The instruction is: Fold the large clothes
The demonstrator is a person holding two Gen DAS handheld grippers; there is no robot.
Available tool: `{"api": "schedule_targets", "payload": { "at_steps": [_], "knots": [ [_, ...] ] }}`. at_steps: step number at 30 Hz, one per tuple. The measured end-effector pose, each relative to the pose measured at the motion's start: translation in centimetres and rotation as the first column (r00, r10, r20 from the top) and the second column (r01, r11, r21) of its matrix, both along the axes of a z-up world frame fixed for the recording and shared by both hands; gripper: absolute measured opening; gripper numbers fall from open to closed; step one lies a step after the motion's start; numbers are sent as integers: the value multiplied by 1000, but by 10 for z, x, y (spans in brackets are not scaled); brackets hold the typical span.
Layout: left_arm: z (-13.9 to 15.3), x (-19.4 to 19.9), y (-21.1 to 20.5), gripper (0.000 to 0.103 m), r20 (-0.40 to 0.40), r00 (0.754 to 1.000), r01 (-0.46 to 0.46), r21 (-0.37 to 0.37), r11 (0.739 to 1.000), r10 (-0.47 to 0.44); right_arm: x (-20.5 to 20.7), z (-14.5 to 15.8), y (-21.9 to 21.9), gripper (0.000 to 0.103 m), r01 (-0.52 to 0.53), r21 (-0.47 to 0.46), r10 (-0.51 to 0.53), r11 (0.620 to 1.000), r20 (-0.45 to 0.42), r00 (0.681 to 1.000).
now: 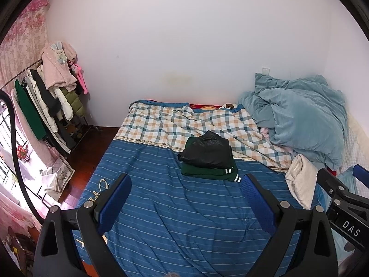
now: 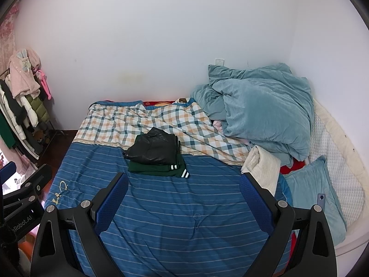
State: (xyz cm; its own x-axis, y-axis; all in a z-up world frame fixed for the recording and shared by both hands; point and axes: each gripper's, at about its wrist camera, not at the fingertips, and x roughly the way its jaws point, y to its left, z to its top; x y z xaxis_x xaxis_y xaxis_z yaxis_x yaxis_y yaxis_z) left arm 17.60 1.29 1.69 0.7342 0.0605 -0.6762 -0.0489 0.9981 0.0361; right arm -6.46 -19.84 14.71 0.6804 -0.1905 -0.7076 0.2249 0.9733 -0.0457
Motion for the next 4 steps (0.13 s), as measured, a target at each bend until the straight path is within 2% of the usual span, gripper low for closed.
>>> {"api": "schedule_targets", "payload": {
  "at_steps": [4],
  "knots": [
    [2,-1,-1,98,17,1000,-2,6,1000,2,-2,-1,0,98,1,0,-1,1000,1,1000]
  ]
}}
